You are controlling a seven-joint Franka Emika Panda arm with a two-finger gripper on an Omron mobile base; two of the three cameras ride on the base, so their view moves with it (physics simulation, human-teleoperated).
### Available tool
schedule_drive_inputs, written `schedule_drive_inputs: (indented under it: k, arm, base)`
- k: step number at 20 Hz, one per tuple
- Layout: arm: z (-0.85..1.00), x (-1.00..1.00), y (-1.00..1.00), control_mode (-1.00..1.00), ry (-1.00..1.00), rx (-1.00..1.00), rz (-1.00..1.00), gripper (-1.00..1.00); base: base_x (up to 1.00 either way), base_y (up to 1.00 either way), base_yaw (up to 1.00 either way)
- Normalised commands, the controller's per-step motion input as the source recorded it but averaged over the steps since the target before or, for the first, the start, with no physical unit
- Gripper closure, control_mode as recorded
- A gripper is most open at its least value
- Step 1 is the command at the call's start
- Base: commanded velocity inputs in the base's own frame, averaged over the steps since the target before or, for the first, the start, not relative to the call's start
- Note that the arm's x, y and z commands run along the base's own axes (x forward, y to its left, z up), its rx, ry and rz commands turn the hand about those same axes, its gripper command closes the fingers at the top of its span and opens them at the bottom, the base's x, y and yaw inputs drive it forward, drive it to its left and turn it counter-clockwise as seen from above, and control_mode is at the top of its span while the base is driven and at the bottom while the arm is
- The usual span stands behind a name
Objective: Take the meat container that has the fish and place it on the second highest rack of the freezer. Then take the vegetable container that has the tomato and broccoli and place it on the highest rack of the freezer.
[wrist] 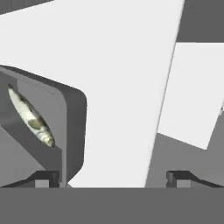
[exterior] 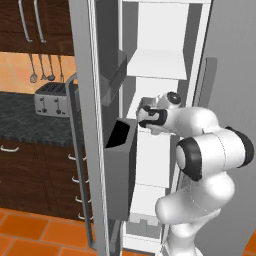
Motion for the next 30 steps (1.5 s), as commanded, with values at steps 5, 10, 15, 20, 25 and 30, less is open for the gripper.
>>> schedule_drive_inputs:
  k: [5, 10, 15, 20, 25, 30]
  arm:
    - [0.95, -1.00, -0.05, -1.00, -0.02, 0.00, -0.07, -1.00]
    - [1.00, -1.00, 0.00, -1.00, 0.00, 0.00, -0.03, -1.00]
    - [1.00, -1.00, 0.00, -1.00, 0.00, -0.06, -0.02, -1.00]
    - [0.48, -1.00, 0.00, -1.00, 0.00, -0.09, 0.00, -1.00]
    - [-0.03, -1.00, -0.01, -1.00, 0.00, -0.07, 0.00, -1.00]
    - [-0.21, -0.95, 0.01, -1.00, -0.10, 0.00, 0.00, -1.00]
  base:
    - [0.00, 0.00, 0.00]
    - [0.00, 0.00, 0.00]
    - [0.00, 0.00, 0.00]
    - [0.00, 0.00, 0.00]
    - [0.00, 0.00, 0.00]
    - [0.00, 0.00, 0.00]
